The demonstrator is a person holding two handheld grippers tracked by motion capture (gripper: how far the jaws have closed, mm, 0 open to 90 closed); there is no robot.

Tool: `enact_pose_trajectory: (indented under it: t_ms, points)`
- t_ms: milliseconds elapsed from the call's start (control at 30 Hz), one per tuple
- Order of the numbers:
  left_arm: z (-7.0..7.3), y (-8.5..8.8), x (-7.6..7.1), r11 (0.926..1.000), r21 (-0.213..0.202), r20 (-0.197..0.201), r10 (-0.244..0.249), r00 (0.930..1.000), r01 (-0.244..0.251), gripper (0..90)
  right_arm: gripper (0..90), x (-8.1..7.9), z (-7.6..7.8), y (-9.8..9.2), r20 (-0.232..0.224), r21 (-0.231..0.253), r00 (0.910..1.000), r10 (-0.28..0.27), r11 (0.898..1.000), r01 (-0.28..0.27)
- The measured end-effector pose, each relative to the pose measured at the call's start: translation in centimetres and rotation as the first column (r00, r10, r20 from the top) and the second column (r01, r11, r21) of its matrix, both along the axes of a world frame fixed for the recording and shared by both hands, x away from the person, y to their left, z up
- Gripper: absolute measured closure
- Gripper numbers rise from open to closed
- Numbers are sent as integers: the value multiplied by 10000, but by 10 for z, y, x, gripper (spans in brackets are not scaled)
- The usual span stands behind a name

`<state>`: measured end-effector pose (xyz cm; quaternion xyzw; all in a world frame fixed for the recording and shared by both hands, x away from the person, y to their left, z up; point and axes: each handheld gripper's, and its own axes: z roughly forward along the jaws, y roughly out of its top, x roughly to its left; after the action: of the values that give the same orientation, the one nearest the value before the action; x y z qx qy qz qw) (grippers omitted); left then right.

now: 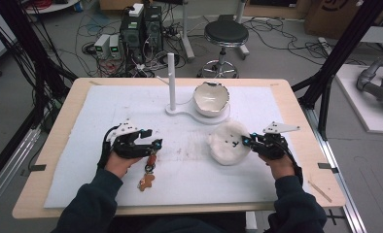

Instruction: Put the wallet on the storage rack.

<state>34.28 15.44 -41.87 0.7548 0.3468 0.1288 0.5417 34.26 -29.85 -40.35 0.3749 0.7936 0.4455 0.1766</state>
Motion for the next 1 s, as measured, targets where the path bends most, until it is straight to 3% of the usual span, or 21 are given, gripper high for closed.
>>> enact_pose_trajectory:
  t_ms: [67, 133, 200, 300, 367, 400, 500, 533, 600, 667, 700, 733, 833, 933, 967, 1000]
  points:
    - [2, -8, -1, 9991, -268, 46, -334, 9994, 335, 371, 782, -3, 4, 6, 287, 360, 9995, 155, 9992, -166]
    - [2, -12, -1, 9985, -315, 58, -454, 9990, 456, 371, 783, -5, 8, 12, 581, 640, 9980, 237, 9976, -275]
    - [3, -24, -1, 9953, -416, 31, -876, 9961, 877, 372, 782, -6, 10, 17, 740, 988, 9967, 343, 9942, -415]
    - [2, -33, -1, 9913, -598, -58, -1179, 9930, 1174, 371, 782, -7, 12, 24, 663, 1479, 9962, 558, 9869, -652]
    - [2, -43, -1, 9850, -814, -170, -1539, 9879, 1520, 371, 782, -8, 12, 28, 711, 1529, 9957, 586, 9858, -690]
    - [0, -53, -3, 9789, -794, -186, -1905, 9815, 1884, 370, 781, -9, 12, 35, 776, 1531, 9941, 754, 9844, -866]
    - [-2, -60, -4, 9756, -643, -245, -2118, 9770, 2099, 372, 780, -10, 12, 42, 827, 1617, 9916, 999, 9804, -1122]
    - [-3, -63, -5, 9734, -595, -246, -2230, 9745, 2212, 388, 779, -11, 12, 49, 802, 1748, 9879, 1329, 9738, -1452]
    - [-3, -63, -5, 9716, -588, -197, -2306, 9729, 2291, 508, 776, -12, 12, 53, 871, 1666, 9842, 1543, 9718, -1671]
    - [-1, -61, -7, 9690, -234, 317, -2452, 9689, 2460, 656, 771, -13, 11, 57, 826, 1529, 9808, 1765, 9703, -1874]
    - [-1, -61, -7, 9690, -234, 317, -2452, 9689, 2460, 764, 764, -12, 10, 57, 754, 1510, 9789, 1902, 9682, -1997]
    - [1, -59, -9, 9715, -16, 711, -2364, 9690, 2372, 794, 755, -12, 10, 57, 685, 1558, 9765, 2041, 9646, -2126]
    - [4, -56, -11, 9680, -186, 1172, -2465, 9620, 2503, 832, 695, -10, 8, 55, 571, 1604, 9716, 2295, 9585, -2358]
    - [7, -53, -14, 9542, -386, 1719, -2861, 9427, 2966, 842, 584, -3, 1, 51, -156, 1838, 9703, 2416, 9545, -2347]
    - [7, -53, -14, 9542, -386, 1719, -2861, 9427, 2966, 843, 507, 0, -2, 49, -405, 1894, 9707, 2367, 9557, -2252]
    - [9, -55, -17, 9449, -470, 2018, -3087, 9295, 3240, 845, 465, 3, -4, 48, -718, 2006, 9691, 2359, 9552, -2176]
